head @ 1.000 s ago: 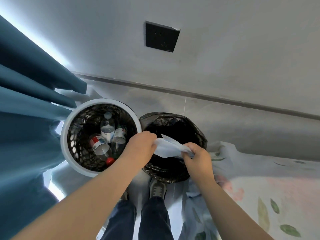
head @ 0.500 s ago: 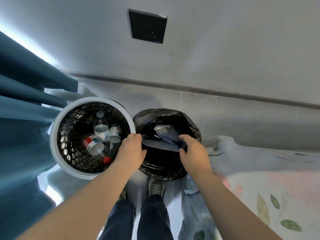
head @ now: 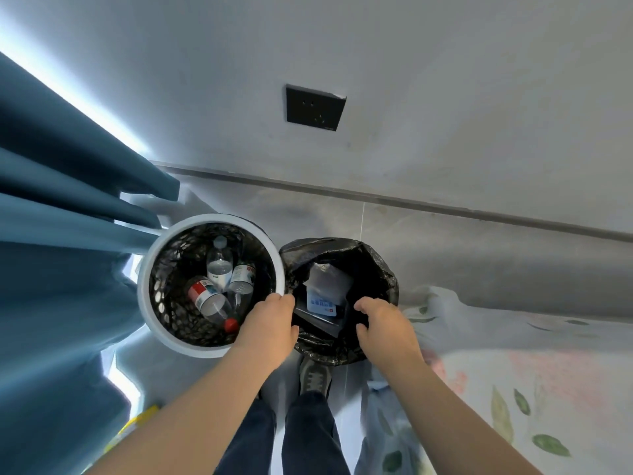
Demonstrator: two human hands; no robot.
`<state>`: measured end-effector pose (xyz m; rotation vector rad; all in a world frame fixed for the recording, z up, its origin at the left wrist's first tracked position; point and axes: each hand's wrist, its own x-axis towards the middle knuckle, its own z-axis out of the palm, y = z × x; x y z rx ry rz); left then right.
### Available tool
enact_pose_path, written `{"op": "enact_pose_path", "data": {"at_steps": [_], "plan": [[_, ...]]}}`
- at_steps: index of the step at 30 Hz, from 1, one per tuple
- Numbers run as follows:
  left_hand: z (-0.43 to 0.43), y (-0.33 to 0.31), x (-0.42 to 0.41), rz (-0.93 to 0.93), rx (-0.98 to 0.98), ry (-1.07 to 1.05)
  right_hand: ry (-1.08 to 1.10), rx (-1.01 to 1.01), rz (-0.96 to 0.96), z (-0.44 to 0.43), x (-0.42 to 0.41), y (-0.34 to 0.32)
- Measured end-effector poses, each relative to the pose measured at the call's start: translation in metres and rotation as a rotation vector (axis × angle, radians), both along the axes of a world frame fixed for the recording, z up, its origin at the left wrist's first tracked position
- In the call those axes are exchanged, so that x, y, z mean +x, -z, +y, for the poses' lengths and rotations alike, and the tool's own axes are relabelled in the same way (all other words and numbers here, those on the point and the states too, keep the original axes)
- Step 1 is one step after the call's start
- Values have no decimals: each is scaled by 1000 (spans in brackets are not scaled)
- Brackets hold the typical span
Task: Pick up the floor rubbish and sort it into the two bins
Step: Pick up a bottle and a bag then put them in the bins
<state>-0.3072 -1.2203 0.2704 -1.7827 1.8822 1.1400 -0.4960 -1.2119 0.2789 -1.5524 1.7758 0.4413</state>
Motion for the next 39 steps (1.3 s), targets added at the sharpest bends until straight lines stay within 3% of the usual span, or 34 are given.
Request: {"op": "enact_pose_path", "data": {"at_steps": [5, 14, 20, 28, 39], "plan": [[7, -59, 8, -39, -10, 109, -199, 56, 109, -6, 9, -62], [9, -193, 36, 36, -84, 60, -215, -36, 91, -15, 35, -207], [27, -283, 73, 107, -149, -101, -309, -58, 54, -14, 69, -302], [53, -388, 133, 90, -313, -283, -417, -238, -14, -15, 128, -417], [76, -490, 185, -43, -422, -588, -762, -450, -190, -36, 215, -510]]}}
